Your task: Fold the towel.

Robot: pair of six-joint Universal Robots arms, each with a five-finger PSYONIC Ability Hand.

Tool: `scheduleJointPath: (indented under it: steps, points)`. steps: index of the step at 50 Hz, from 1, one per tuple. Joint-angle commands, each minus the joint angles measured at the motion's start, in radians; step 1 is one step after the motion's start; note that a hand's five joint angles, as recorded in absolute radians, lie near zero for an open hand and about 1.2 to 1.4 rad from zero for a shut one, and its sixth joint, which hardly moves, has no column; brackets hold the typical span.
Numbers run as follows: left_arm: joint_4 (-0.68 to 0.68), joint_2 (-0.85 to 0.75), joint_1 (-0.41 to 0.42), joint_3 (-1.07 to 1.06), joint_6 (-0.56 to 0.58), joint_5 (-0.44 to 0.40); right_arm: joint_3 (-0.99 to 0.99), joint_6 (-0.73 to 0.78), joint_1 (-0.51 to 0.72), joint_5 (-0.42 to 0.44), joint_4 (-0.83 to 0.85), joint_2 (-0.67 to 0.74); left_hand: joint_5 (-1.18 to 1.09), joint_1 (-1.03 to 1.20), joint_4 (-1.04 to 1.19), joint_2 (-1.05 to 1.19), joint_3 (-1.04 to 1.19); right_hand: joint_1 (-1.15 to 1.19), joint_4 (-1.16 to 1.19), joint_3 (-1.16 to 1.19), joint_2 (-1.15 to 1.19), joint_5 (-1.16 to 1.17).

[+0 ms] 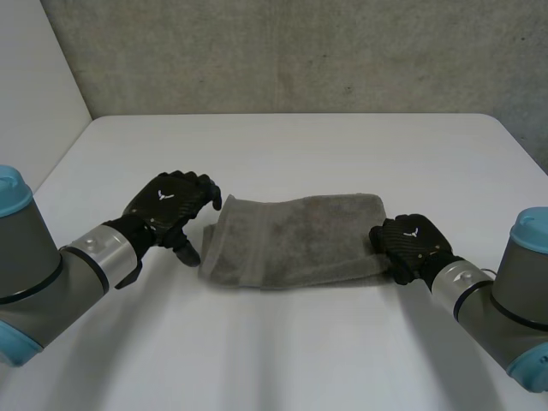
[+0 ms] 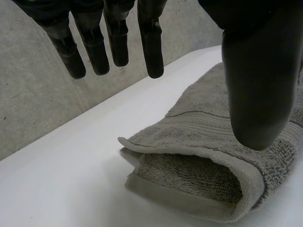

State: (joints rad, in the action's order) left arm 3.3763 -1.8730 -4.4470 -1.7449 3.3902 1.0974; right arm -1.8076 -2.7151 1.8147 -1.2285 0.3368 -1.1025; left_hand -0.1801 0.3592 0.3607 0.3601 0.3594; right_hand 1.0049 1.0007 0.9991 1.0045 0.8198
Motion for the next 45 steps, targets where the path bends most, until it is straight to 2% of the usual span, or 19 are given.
scheduleJointPath:
  steps: [1,11,16,18,20,21,23,26,28,34,38,39,40,41,42,45]
  points:
    - [0.000,0.000,0.000,0.001,0.000,-0.001,0.014,0.011,-0.012,-0.011,0.002,0.010,0.000,-0.005,-0.006,-0.006,-0.005,0.391,0.396,0.397,0.392,0.402]
    - [-0.002,0.005,-0.006,0.004,0.000,0.001,0.024,0.020,-0.044,0.000,-0.073,-0.068,0.000,-0.005,-0.006,-0.006,-0.005,0.391,0.396,0.397,0.392,0.402]
    - [-0.003,0.018,-0.008,0.022,-0.002,0.001,0.119,0.009,-0.028,0.001,-0.119,-0.132,0.003,-0.008,-0.009,-0.009,-0.008,0.391,0.396,0.397,0.392,0.402]
    - [-0.003,0.026,-0.008,0.030,-0.005,0.001,0.166,0.000,0.012,0.001,-0.140,-0.134,0.003,-0.008,-0.009,-0.009,-0.008,0.391,0.396,0.397,0.392,0.402]
    - [-0.003,0.034,-0.003,0.051,-0.031,0.004,0.269,-0.024,0.122,0.004,-0.188,-0.125,0.003,-0.008,-0.009,-0.009,-0.008,0.391,0.396,0.397,0.392,0.402]
    - [-0.003,0.034,-0.003,0.051,-0.031,0.004,0.269,-0.025,0.123,0.004,-0.188,-0.125,0.003,-0.008,-0.009,-0.009,-0.008,0.391,0.396,0.397,0.392,0.402]
    - [-0.003,0.052,-0.003,0.068,-0.077,0.019,0.358,-0.037,0.231,0.003,-0.211,-0.064,0.003,-0.008,-0.009,-0.009,-0.008,0.391,0.396,0.397,0.392,0.402]
    - [0.000,0.061,-0.005,0.078,-0.098,0.030,0.399,-0.032,0.291,0.004,-0.216,-0.023,0.003,-0.008,-0.009,-0.009,-0.008,0.391,0.396,0.397,0.392,0.402]
    - [0.002,0.071,-0.011,0.090,-0.130,0.045,0.473,-0.029,0.404,0.006,-0.223,0.048,0.003,-0.008,-0.009,-0.009,-0.008,0.391,0.396,0.397,0.392,0.402]
    - [0.002,0.069,-0.015,0.116,-0.146,0.058,0.574,-0.025,0.520,0.014,-0.220,0.200,0.003,-0.008,-0.009,-0.009,-0.008,0.391,0.396,0.397,0.392,0.402]
    - [0.003,0.067,-0.017,0.119,-0.146,0.058,0.616,-0.020,0.540,0.009,-0.225,0.258,0.003,-0.008,-0.009,-0.009,-0.008,0.391,0.396,0.397,0.392,0.402]
    - [0.003,0.067,-0.017,0.120,-0.147,0.058,0.629,-0.015,0.544,-0.006,-0.229,0.280,0.003,-0.008,-0.009,-0.009,-0.008,0.253,0.257,0.259,0.253,0.263]
    - [0.003,0.067,-0.017,0.120,-0.147,0.058,0.630,-0.015,0.545,-0.006,-0.229,0.280,0.003,-0.008,-0.009,-0.009,-0.008,0.251,0.256,0.257,0.252,0.262]
    - [0.003,0.063,-0.017,0.123,-0.150,0.058,0.630,-0.009,0.546,-0.009,-0.237,0.288,0.003,-0.008,-0.009,-0.009,-0.008,-0.353,-0.349,-0.347,-0.353,-0.343]
    - [0.003,0.061,-0.017,0.124,-0.152,0.058,0.623,-0.003,0.545,-0.014,-0.245,0.280,0.003,-0.008,-0.009,-0.009,-0.008,-0.830,-0.826,-0.825,-0.830,-0.820]
    - [0.005,0.058,-0.017,0.124,-0.152,0.058,0.617,-0.006,0.535,-0.022,-0.252,0.266,0.003,-0.008,-0.009,-0.009,-0.008,-0.830,-0.826,-0.825,-0.830,-0.820]
